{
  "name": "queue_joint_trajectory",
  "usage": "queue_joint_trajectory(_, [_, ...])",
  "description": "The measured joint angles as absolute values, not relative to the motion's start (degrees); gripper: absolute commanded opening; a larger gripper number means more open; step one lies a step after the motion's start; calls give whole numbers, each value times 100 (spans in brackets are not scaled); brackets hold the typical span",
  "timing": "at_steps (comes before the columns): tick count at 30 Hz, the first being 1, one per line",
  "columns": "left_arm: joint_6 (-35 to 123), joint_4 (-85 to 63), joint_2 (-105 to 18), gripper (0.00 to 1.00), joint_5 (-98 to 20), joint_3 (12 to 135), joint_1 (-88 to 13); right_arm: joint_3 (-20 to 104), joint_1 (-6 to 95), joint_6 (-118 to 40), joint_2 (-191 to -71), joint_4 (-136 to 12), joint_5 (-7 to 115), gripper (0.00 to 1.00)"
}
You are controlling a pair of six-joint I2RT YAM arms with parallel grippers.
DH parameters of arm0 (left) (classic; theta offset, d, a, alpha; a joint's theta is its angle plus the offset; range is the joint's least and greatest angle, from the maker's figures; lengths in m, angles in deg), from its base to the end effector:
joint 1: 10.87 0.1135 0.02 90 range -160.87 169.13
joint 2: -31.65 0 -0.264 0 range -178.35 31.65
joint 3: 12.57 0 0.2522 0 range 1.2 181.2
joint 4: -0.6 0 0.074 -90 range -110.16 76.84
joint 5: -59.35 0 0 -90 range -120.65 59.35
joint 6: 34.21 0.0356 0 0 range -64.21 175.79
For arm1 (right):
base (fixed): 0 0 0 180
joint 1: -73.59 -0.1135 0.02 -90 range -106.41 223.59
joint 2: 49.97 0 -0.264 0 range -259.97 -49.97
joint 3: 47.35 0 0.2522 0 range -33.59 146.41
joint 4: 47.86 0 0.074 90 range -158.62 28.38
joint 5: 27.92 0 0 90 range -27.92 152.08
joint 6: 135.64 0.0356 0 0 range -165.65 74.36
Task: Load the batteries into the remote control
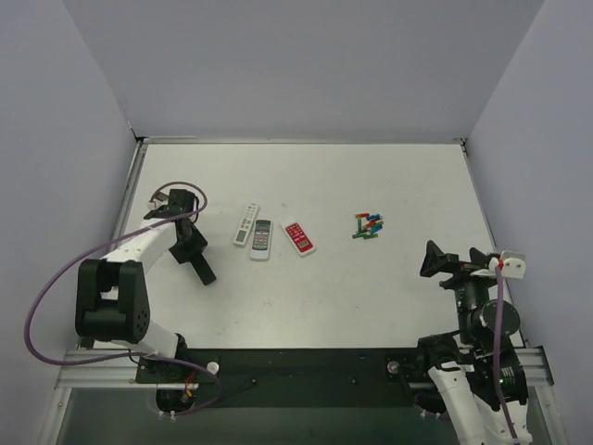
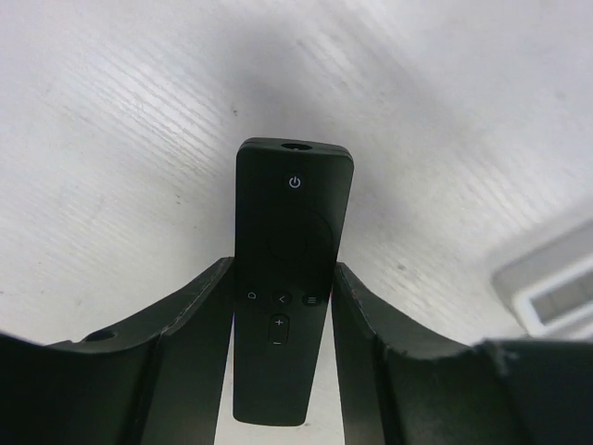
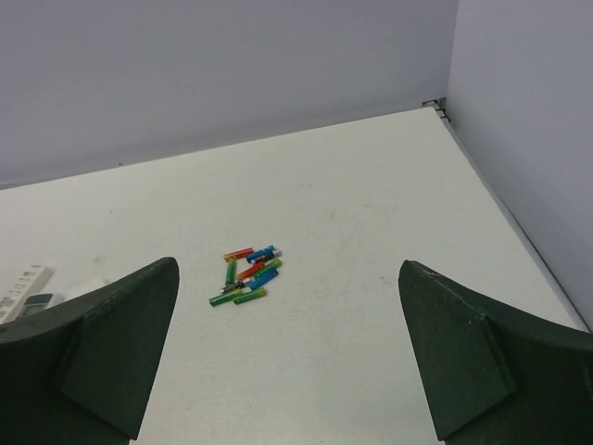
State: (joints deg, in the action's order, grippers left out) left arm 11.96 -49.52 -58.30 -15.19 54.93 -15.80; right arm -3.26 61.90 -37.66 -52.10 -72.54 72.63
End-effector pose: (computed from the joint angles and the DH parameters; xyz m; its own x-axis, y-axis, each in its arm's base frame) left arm 0.2851 -0.0151 0.1779 -0.6880 -0.6106 -0.3922 -0.6559 0.7545 -0.0240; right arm 0.0481 0.0033 0.3243 0.2842 0.1982 -0.9381 -0.0681 0.9801 0.1864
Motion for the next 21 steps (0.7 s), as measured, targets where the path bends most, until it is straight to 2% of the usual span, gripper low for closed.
queue_joint_trajectory(2, [1275, -4885, -5417, 9, -1648, 5417, -1591, -3, 6190, -3578, -5514, -7387, 7110, 100])
queue_joint_trajectory(5, [1456, -4596, -4635, 8, -1962, 5303, -1632, 633, 6190, -3285, -6338, -7682, 6677, 100])
queue_joint_trajectory(12, [1753, -3184, -3133, 7, -3497, 4796, -1713, 1162, 6186, -2723, -8067, -7953, 4715, 100])
queue_joint_trajectory(17, [1401, -1807, -2864, 7, -4880, 4590, -1903, 933, 6020, -2063, -8832, -7287, 3077, 100])
queue_joint_trajectory(21, [936, -625, -2858, 7, -5412, 4440, -2366, 725, 5380, -1560, -9339, -6500, 2455, 100])
